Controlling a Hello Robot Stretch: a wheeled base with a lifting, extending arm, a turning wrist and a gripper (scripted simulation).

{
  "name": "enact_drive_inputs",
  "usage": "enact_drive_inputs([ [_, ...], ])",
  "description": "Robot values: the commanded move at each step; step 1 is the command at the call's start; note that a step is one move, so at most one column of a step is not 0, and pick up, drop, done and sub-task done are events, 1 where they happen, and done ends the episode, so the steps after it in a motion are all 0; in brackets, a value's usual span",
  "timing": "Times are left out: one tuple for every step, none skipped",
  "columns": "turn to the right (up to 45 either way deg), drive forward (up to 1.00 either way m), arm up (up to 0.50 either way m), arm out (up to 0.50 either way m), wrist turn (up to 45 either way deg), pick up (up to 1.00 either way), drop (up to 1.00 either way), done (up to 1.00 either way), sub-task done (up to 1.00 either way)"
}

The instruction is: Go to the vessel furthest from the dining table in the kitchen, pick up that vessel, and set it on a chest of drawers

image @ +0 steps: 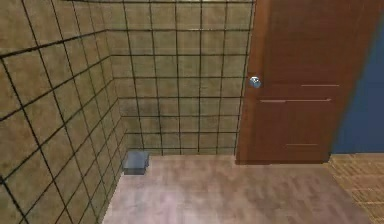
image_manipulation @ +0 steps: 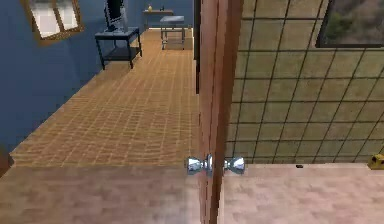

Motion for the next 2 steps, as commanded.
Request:
enact_drive_inputs([
  [45.0, 0.0, 0.0, 0.0, 0.0, 0.0, 0.0, 0.0, 0.0],
  [3.0, 0.0, 0.0, 0.0, 0.0, 0.0, 0.0, 0.0, 0.0],
])
